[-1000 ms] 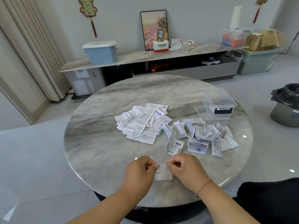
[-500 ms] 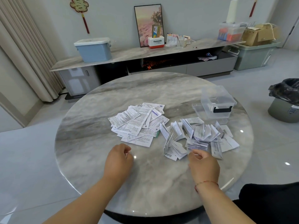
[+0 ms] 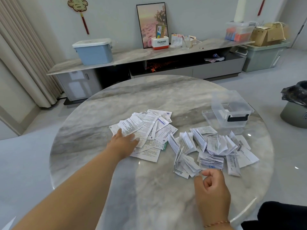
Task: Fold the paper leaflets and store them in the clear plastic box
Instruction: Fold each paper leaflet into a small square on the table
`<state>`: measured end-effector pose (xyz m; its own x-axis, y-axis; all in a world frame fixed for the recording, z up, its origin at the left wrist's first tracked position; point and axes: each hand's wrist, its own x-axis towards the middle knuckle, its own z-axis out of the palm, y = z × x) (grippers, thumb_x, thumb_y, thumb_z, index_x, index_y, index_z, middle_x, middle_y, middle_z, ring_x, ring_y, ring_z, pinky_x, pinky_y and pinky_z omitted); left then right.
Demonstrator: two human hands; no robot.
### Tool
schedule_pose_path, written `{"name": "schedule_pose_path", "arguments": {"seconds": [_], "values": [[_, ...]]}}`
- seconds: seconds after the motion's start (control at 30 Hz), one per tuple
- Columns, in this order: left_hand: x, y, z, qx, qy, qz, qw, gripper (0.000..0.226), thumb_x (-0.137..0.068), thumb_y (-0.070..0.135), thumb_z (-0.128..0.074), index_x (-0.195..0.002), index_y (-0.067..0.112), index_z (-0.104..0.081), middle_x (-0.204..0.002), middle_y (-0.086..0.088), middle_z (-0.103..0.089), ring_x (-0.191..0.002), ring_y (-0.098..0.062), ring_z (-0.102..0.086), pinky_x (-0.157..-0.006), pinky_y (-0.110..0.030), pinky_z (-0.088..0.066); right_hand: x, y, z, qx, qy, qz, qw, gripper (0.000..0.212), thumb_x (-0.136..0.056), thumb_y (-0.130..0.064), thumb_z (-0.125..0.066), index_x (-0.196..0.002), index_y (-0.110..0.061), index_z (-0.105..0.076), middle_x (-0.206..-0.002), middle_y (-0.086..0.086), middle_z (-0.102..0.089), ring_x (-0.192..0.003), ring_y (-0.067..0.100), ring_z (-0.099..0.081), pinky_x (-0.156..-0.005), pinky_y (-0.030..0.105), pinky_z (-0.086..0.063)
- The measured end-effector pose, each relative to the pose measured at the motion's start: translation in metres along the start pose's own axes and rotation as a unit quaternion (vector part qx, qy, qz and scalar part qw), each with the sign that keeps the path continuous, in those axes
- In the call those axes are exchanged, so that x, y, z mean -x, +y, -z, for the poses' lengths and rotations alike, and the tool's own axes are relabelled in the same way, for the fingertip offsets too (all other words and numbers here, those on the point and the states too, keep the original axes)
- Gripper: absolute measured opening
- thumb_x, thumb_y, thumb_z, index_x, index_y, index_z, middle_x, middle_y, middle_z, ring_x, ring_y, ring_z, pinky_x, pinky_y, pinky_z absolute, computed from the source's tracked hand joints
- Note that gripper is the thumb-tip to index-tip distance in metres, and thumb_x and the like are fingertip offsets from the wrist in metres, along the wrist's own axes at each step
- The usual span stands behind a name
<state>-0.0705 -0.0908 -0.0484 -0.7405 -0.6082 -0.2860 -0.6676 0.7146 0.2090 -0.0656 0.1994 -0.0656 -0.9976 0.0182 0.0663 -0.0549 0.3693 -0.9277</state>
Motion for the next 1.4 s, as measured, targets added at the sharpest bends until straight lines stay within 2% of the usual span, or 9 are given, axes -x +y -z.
{"name": "schedule_pose_path", "arguments": {"seconds": [0.17, 0.23, 0.4, 0.53, 0.73, 0.83, 1.0, 1.13, 1.4], "values": [[-0.012, -0.003, 0.005, -0.009, 0.001, -0.019, 1.0, 0.047, -0.095, 0.051, -0.033, -0.127, 0.022, -0.05, -0.144, 0.0, -0.038, -0.134, -0.027, -0.031, -0.108, -0.049, -0.027, -0.003, 0.002, -0.002, -0.014, 0.004, 0.006, 1.0, 0.024, -0.077, -0.01, -0.067, -0.072, -0.023, -0.048, -0.053, 0.006, -0.044, -0.061, 0.021, -0.048, -0.054, 0.022, -0.035], [0.0, -0.004, 0.007, 0.011, 0.091, -0.047, 0.995, 0.028, -0.096, 0.042, -0.04, -0.102, 0.02, -0.055, -0.125, 0.002, -0.054, -0.121, -0.026, -0.045, -0.097, -0.04, -0.038, -0.004, 0.004, -0.002, -0.017, 0.009, 0.02, 1.0, 0.022, -0.078, -0.015, -0.067, -0.071, -0.023, -0.047, -0.053, 0.006, -0.045, -0.069, 0.017, -0.049, -0.054, 0.022, -0.035], [0.061, 0.002, 0.006, 0.178, 0.284, -0.1, 0.937, 0.016, -0.09, 0.013, -0.059, -0.101, 0.012, -0.07, -0.097, -0.002, -0.068, -0.093, -0.024, -0.06, -0.07, -0.025, -0.039, -0.003, 0.004, -0.002, -0.022, -0.001, 0.024, 0.999, 0.021, -0.077, -0.01, -0.066, -0.074, -0.022, -0.049, -0.054, 0.003, -0.044, -0.055, 0.018, -0.048, -0.055, 0.026, -0.037], [0.12, 0.01, -0.007, 0.272, 0.251, -0.151, 0.917, 0.034, -0.086, 0.008, -0.062, -0.112, 0.026, -0.05, -0.081, 0.011, -0.061, -0.076, -0.008, -0.057, -0.067, -0.021, -0.041, 0.003, 0.0, 0.003, -0.022, -0.04, 0.052, 0.998, 0.017, -0.071, -0.02, -0.064, -0.078, -0.025, -0.048, -0.055, -0.001, -0.044, -0.062, 0.016, -0.048, -0.055, 0.03, -0.037], [0.18, 0.012, -0.022, 0.33, 0.169, -0.193, 0.909, 0.024, -0.083, 0.002, -0.065, -0.081, 0.027, -0.062, -0.082, 0.01, -0.064, -0.083, 0.003, -0.057, -0.071, -0.006, -0.039, 0.018, -0.016, 0.0, -0.19, -0.304, -0.064, 0.931, 0.063, -0.067, -0.013, -0.082, -0.116, -0.027, -0.045, -0.107, -0.001, -0.055, -0.057, 0.013, -0.048, -0.045, 0.019, -0.039], [0.192, 0.008, -0.031, 0.346, 0.12, -0.191, 0.91, 0.021, -0.082, 0.004, -0.067, -0.076, 0.024, -0.062, -0.078, 0.011, -0.065, -0.078, 0.0, -0.059, -0.069, -0.012, -0.04, 0.021, -0.025, 0.006, -0.278, -0.359, -0.091, 0.886, 0.044, -0.063, 0.0, -0.076, -0.101, -0.008, -0.056, -0.089, 0.01, -0.063, -0.047, 0.013, -0.051, -0.035, 0.021, -0.036], [0.197, 0.002, -0.052, 0.253, 0.162, -0.18, 0.937, 0.023, -0.073, 0.026, -0.077, -0.076, 0.035, -0.056, -0.088, 0.017, -0.058, -0.091, 0.001, -0.052, -0.077, -0.009, -0.036, 0.016, -0.019, 0.015, -0.105, -0.314, 0.091, 0.939, 0.012, -0.078, 0.0, -0.069, -0.072, -0.004, -0.059, -0.06, 0.006, -0.059, -0.05, 0.008, -0.056, -0.052, 0.019, -0.045], [0.199, 0.007, -0.078, 0.19, 0.159, -0.142, 0.958, 0.047, -0.072, 0.063, -0.049, -0.071, 0.018, -0.063, -0.082, 0.011, -0.055, -0.092, -0.01, -0.046, -0.079, -0.022, -0.039, 0.017, -0.006, 0.017, 0.058, -0.323, 0.165, 0.93, 0.007, -0.078, -0.022, -0.071, -0.078, -0.02, -0.064, -0.072, -0.003, -0.067, -0.067, 0.004, -0.058, -0.066, 0.025, -0.047], [0.216, 0.019, -0.1, 0.169, 0.287, -0.058, 0.941, 0.037, -0.072, 0.021, -0.072, -0.106, 0.017, -0.057, -0.109, 0.006, -0.055, -0.107, -0.02, -0.045, -0.092, -0.03, -0.037, 0.031, -0.003, 0.012, 0.217, -0.306, 0.182, 0.909, 0.053, -0.085, -0.029, -0.061, -0.131, -0.029, -0.036, -0.069, -0.01, -0.054, -0.075, 0.013, -0.056, -0.07, 0.025, -0.043]]}}
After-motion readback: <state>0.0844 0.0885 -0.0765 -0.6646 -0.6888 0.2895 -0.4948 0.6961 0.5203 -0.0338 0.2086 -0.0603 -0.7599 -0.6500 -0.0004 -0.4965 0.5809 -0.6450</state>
